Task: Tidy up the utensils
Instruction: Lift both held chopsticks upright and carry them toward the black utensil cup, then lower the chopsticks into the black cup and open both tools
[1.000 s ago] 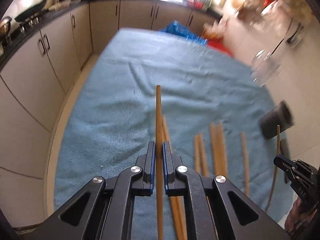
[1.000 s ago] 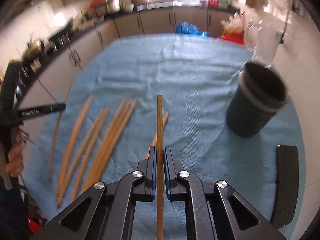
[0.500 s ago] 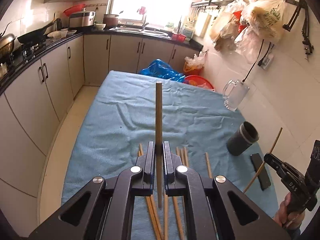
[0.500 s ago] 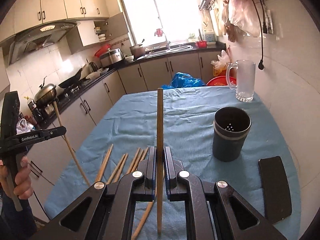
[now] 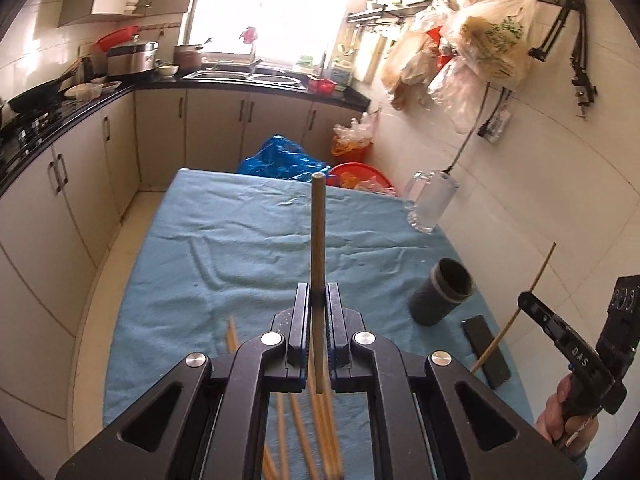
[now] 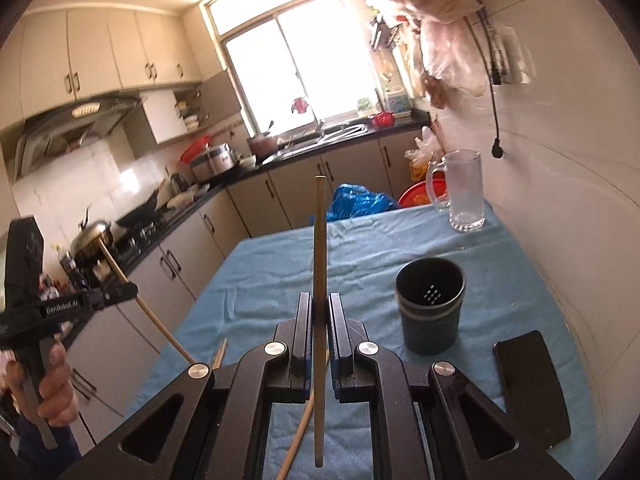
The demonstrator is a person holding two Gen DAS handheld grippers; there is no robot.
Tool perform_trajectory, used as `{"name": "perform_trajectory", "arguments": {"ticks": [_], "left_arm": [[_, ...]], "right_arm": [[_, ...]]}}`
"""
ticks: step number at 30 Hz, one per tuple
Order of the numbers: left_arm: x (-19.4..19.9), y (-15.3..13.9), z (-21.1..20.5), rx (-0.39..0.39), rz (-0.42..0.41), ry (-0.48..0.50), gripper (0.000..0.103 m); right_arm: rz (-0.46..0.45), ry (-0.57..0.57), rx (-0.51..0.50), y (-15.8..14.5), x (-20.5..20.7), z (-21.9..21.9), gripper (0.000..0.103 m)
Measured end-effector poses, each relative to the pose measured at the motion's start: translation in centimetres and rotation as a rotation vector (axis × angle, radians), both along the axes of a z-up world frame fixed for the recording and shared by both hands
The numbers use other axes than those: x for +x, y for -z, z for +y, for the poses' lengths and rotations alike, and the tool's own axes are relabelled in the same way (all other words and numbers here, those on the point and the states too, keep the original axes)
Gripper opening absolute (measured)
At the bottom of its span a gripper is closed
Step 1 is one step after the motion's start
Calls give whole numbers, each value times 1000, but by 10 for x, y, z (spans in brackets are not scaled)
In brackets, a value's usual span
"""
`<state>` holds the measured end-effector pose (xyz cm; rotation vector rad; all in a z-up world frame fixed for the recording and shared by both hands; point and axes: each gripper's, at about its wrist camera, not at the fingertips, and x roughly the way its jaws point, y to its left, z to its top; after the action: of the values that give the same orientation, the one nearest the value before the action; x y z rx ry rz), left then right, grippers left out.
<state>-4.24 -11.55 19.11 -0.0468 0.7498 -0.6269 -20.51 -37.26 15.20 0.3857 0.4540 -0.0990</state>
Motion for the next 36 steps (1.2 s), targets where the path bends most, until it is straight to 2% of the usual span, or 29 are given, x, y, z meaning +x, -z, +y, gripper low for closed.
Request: {"name": "perform_trajectory", "arguments": {"ticks": [12,24,30,36], "left_arm": [[-4,-38,-75,-39,-12,129,6],[17,-67,-150,-94,-12,201,6],[38,-62,-186,-121,19,232,6],[58,-33,-221,-106,71,250,6]], "right_arm": [[-110,126,77,-29,-18,-56,8],[-170,217,113,-55,-1,-112,8],[-175,254,121,-56,19,-140,8],[-133,273,127,-39,43,-161,8]]}}
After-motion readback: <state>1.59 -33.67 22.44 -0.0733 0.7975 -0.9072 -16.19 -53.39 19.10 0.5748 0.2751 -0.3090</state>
